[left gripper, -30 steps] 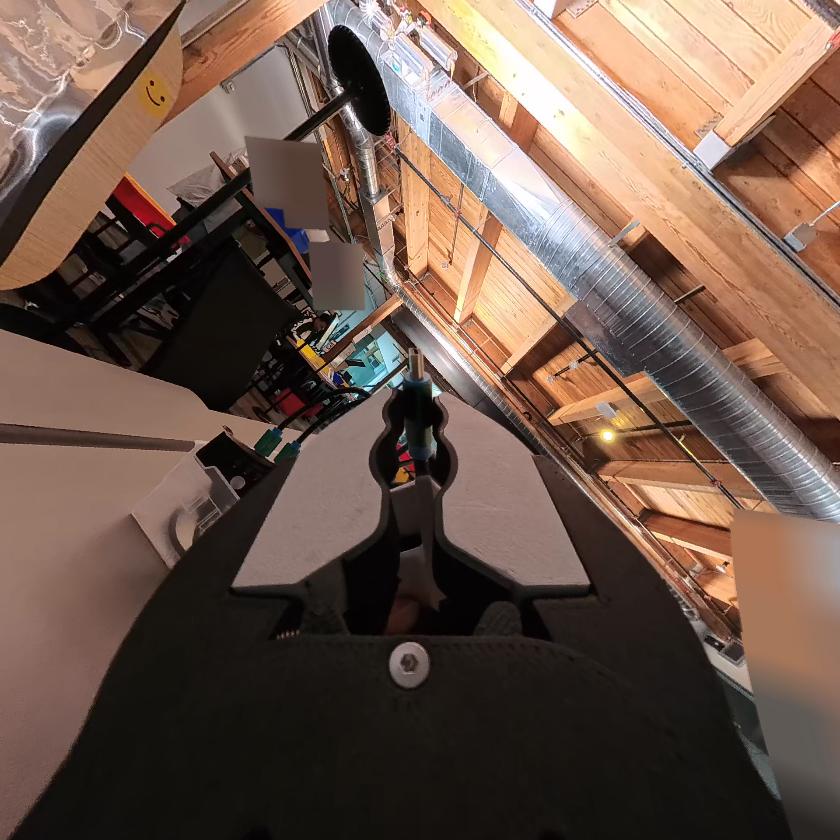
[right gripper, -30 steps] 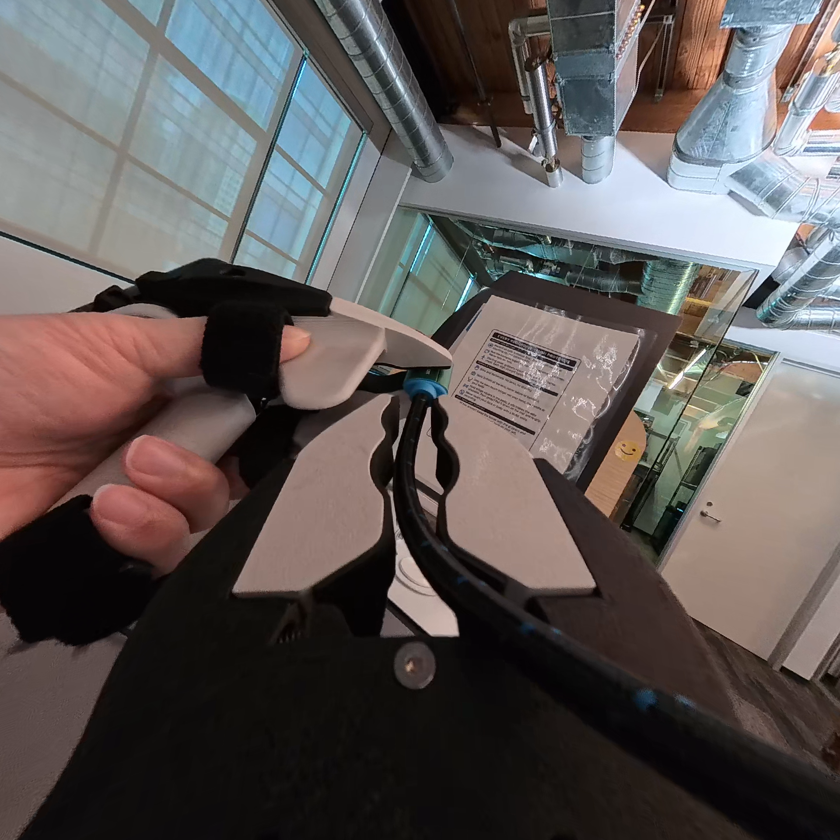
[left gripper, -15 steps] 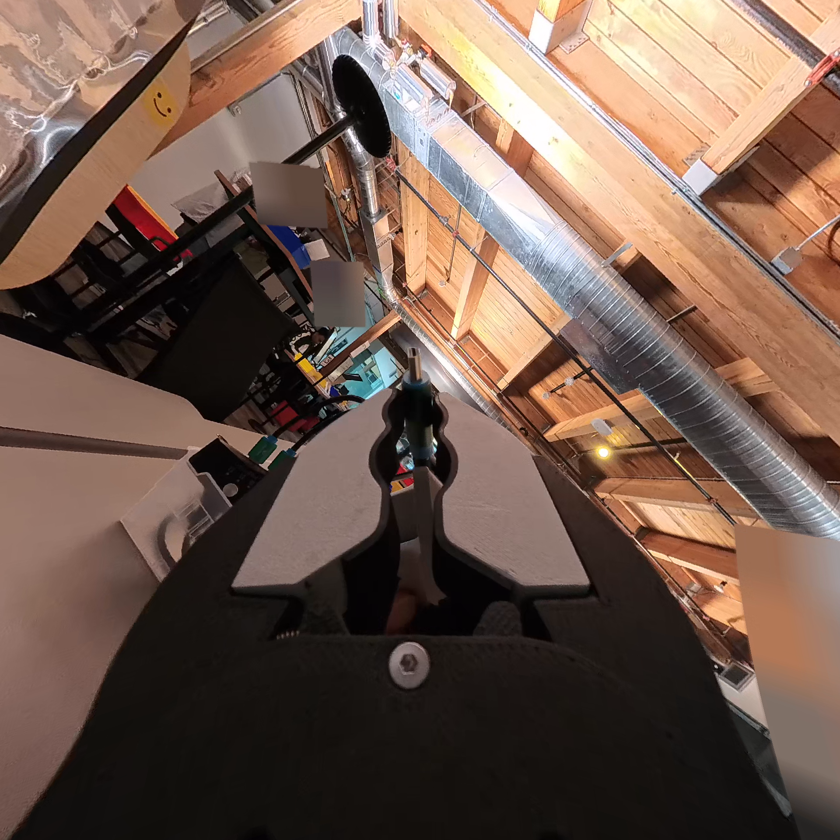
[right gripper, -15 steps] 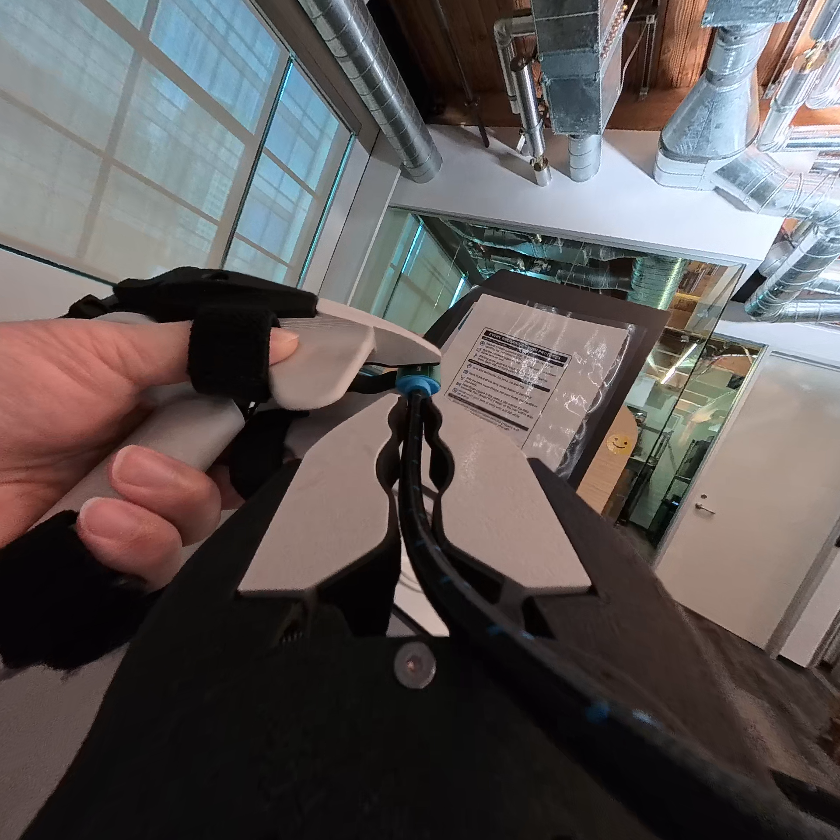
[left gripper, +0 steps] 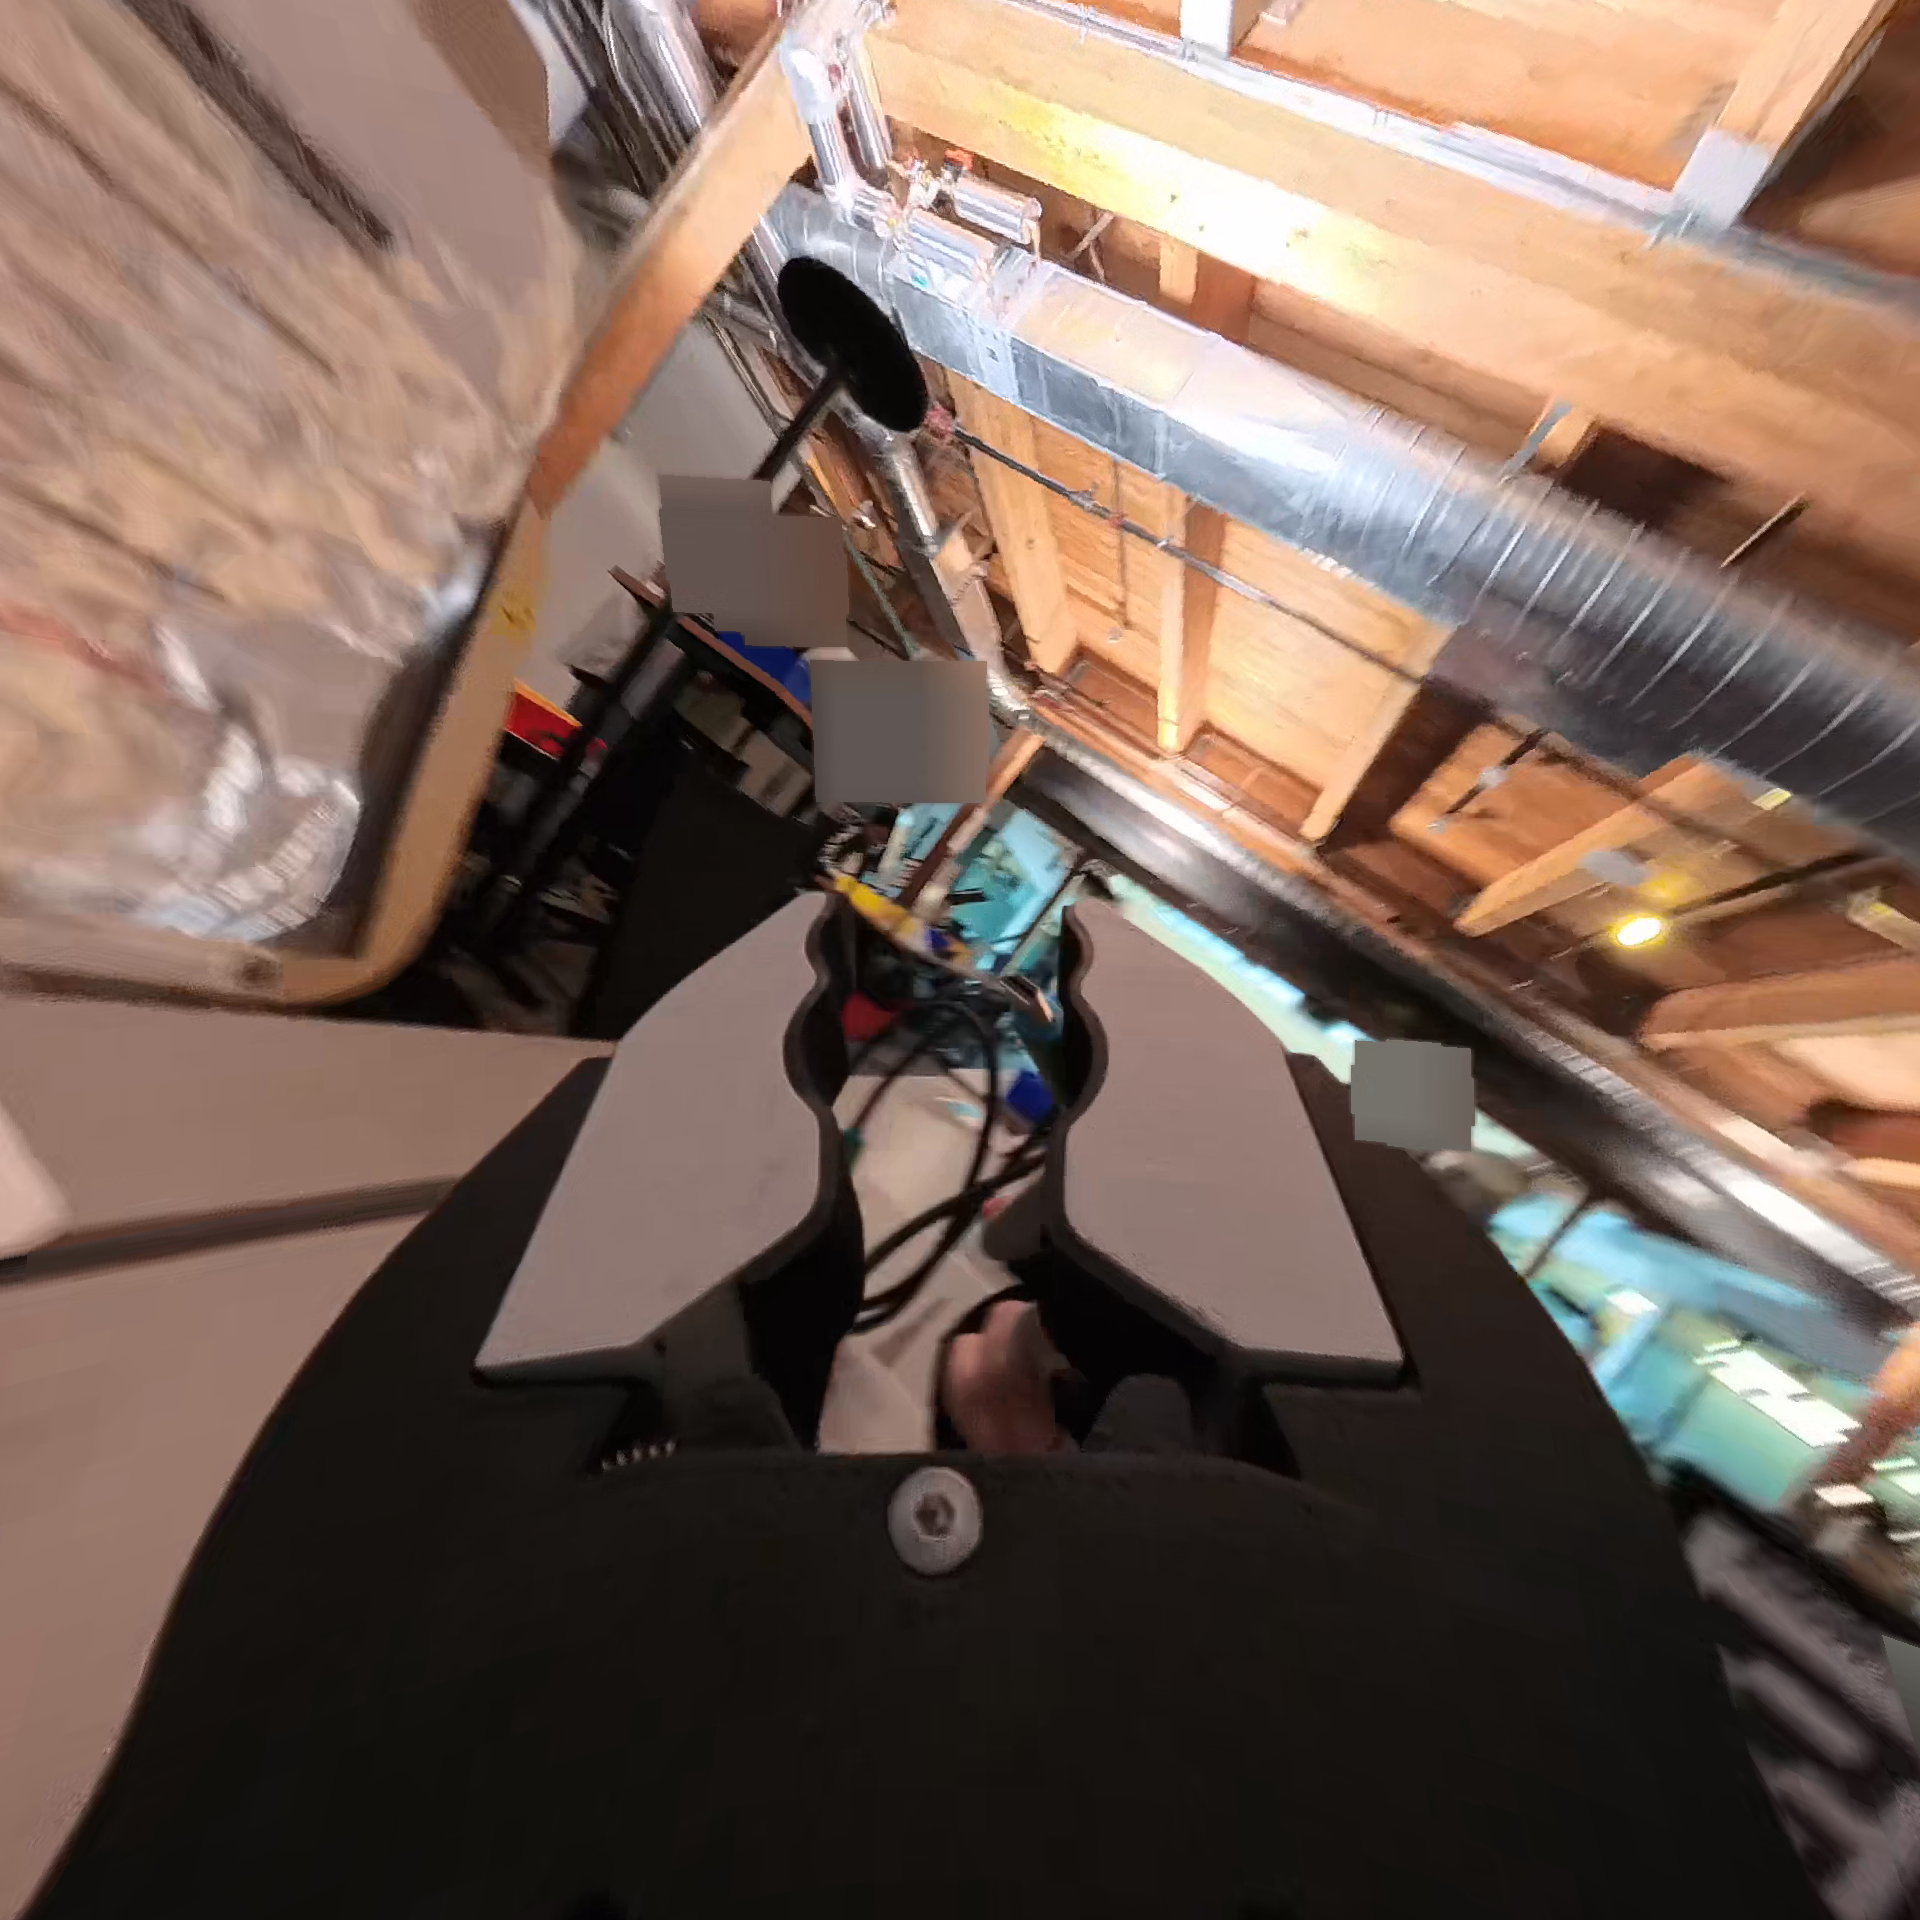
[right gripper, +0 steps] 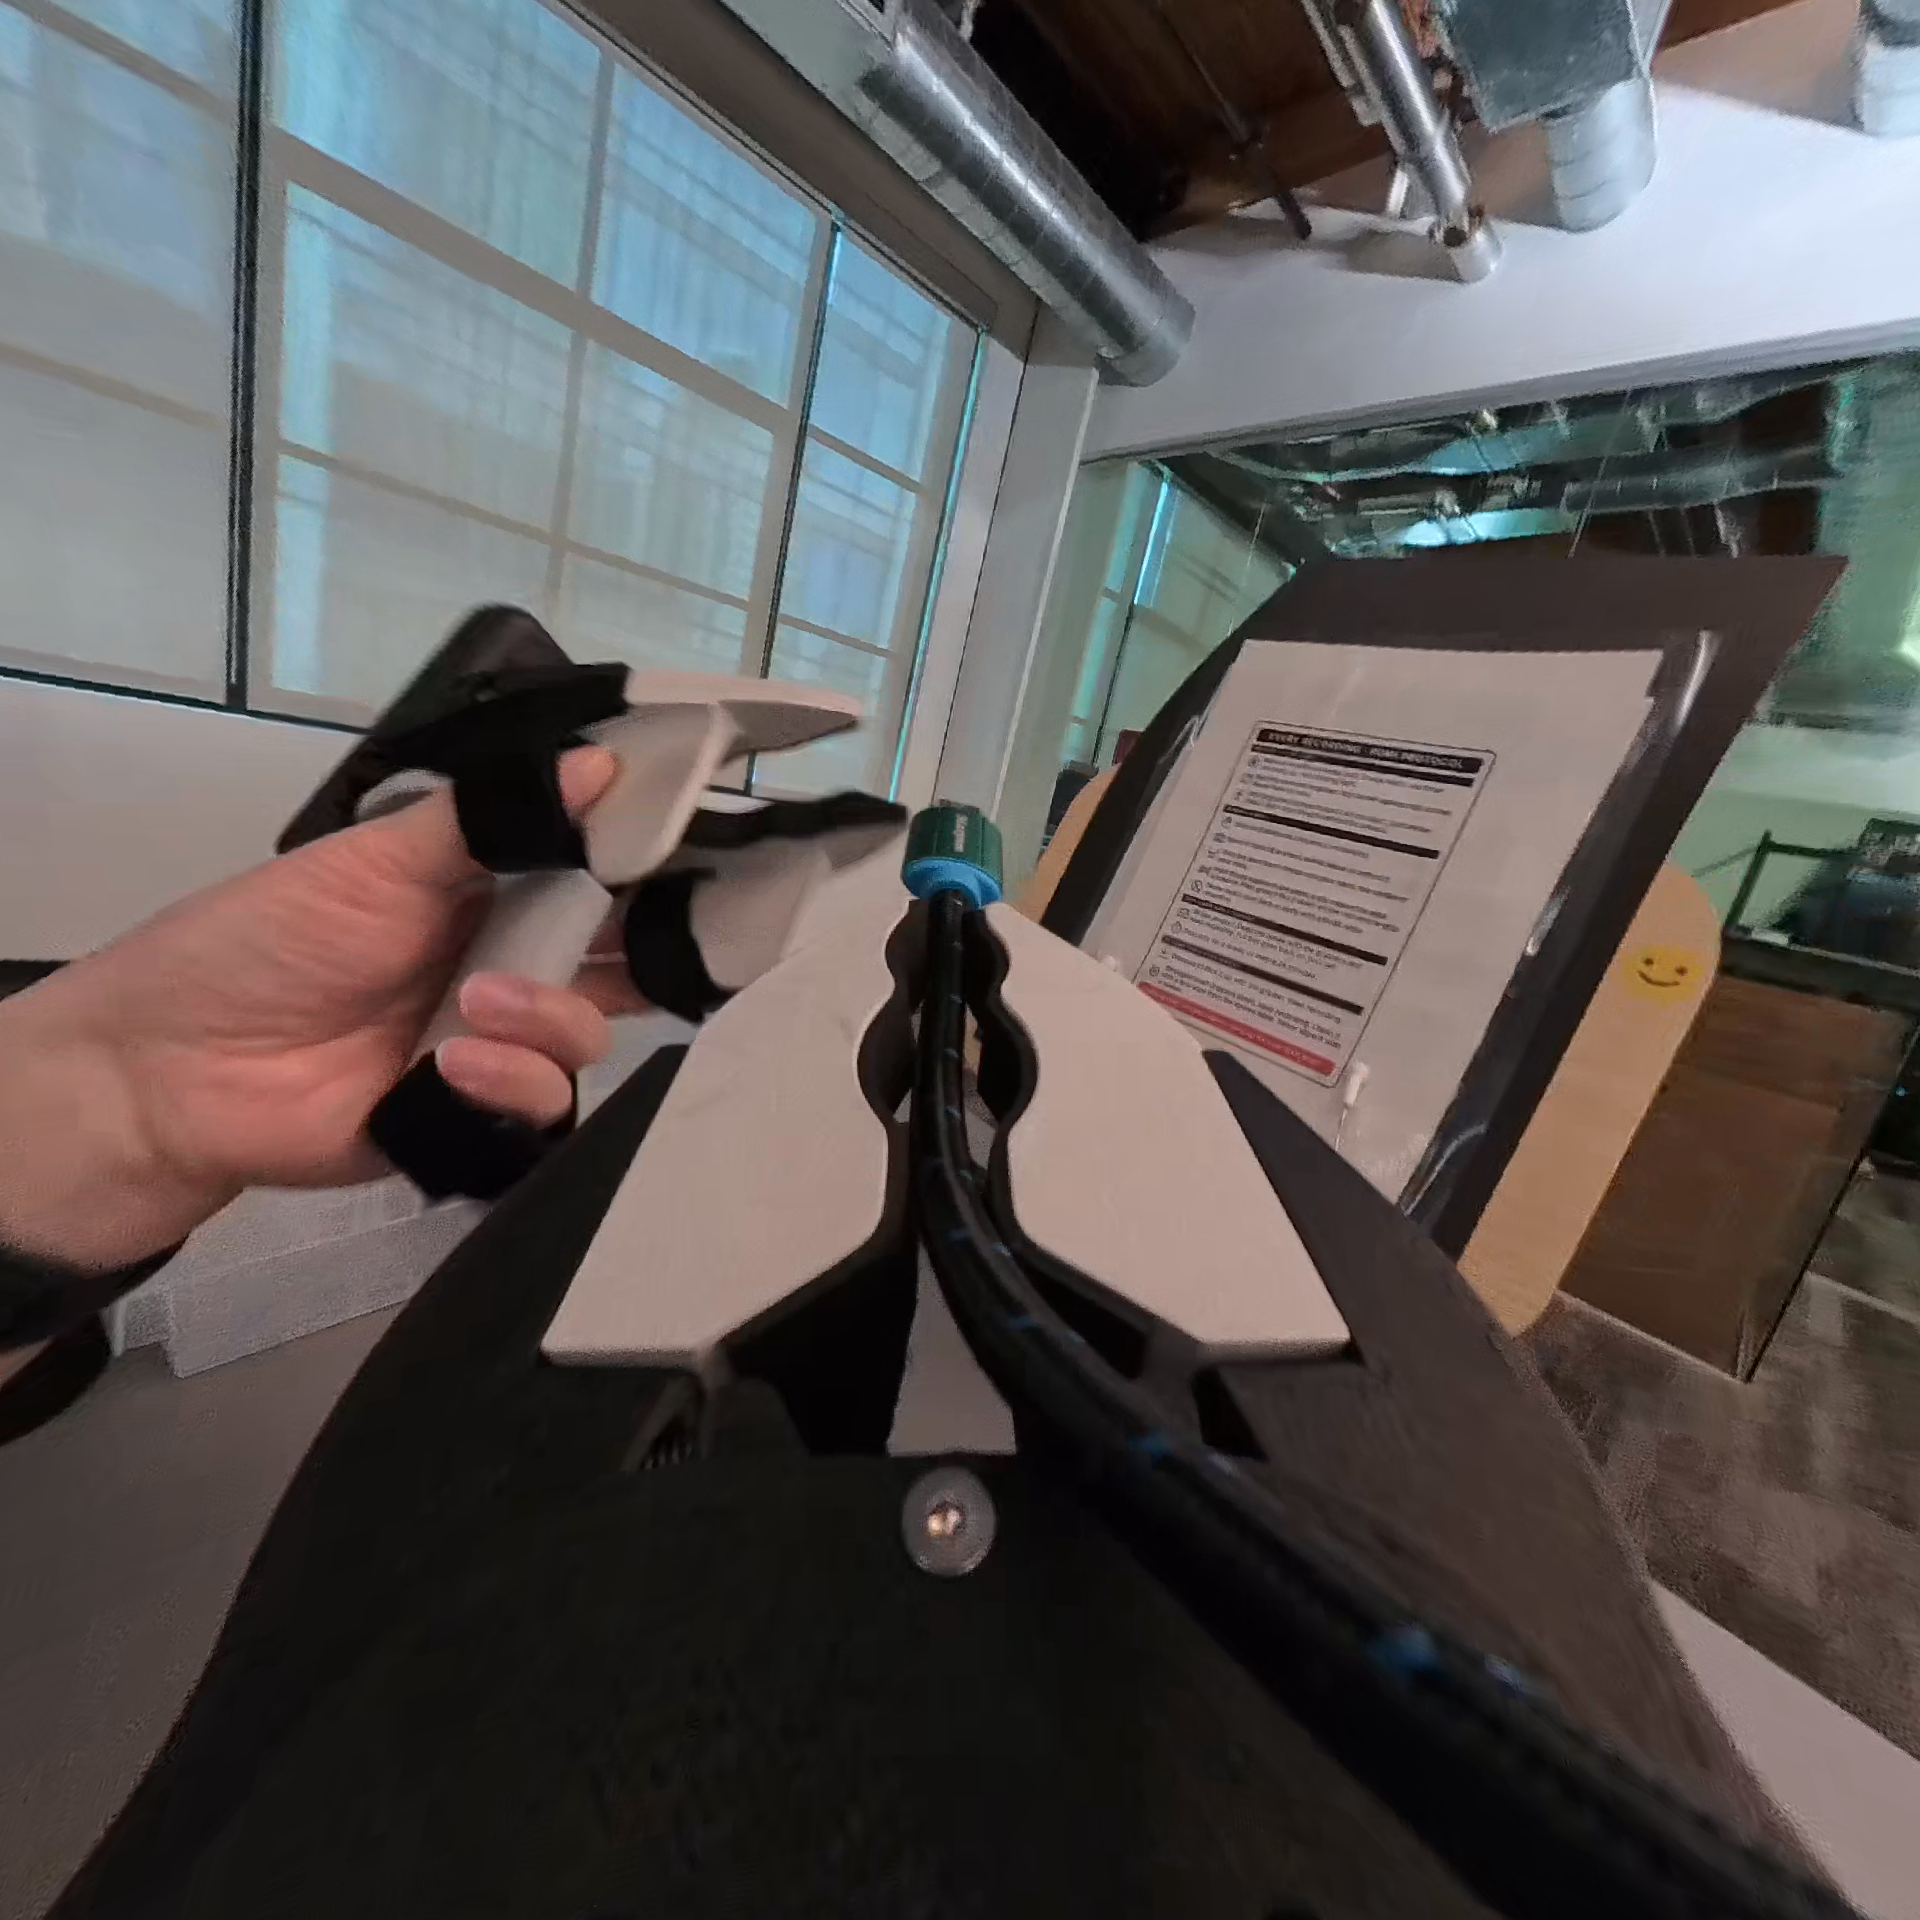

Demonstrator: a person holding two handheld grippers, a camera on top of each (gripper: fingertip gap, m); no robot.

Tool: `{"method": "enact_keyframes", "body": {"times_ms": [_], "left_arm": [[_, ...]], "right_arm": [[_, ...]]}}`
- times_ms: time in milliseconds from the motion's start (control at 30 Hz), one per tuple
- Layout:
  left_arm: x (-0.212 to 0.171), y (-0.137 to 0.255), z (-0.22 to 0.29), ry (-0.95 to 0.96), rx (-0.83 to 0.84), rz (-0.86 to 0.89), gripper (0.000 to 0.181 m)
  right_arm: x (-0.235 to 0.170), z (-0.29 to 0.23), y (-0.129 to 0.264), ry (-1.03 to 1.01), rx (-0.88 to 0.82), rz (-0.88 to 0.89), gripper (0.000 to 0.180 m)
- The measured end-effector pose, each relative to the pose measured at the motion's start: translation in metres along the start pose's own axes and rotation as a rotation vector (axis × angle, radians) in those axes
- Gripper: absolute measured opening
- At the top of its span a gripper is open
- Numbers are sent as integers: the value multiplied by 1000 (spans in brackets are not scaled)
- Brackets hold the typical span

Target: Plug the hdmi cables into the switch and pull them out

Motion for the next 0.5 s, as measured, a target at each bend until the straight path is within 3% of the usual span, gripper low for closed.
{"method": "enact_keyframes", "body": {"times_ms": [67,200,333,433,500], "left_arm": [[22,13,3,-135,39,-54,36],[39,37,6,-379,115,-363,37],[23,47,-8,-677,322,-697,56],[4,45,-26,-782,399,-862,44],[-6,44,-38,-757,380,-939,50]], "right_arm": [[3,6,-1,-29,28,-32,8],[11,13,1,-37,54,-64,8],[23,21,6,-21,28,-59,8],[30,27,12,-34,24,-53,8],[33,30,14,-32,23,-55,8]]}}
Point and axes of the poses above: each gripper's, where its closed fingertips meet, y back along the fingers, x out of its top, z = x × y across the jaws, the point moved 9 cm from there along y, back along the fingers, and after that the axes turned 3 degrees about -x, right-handed, at the moved point
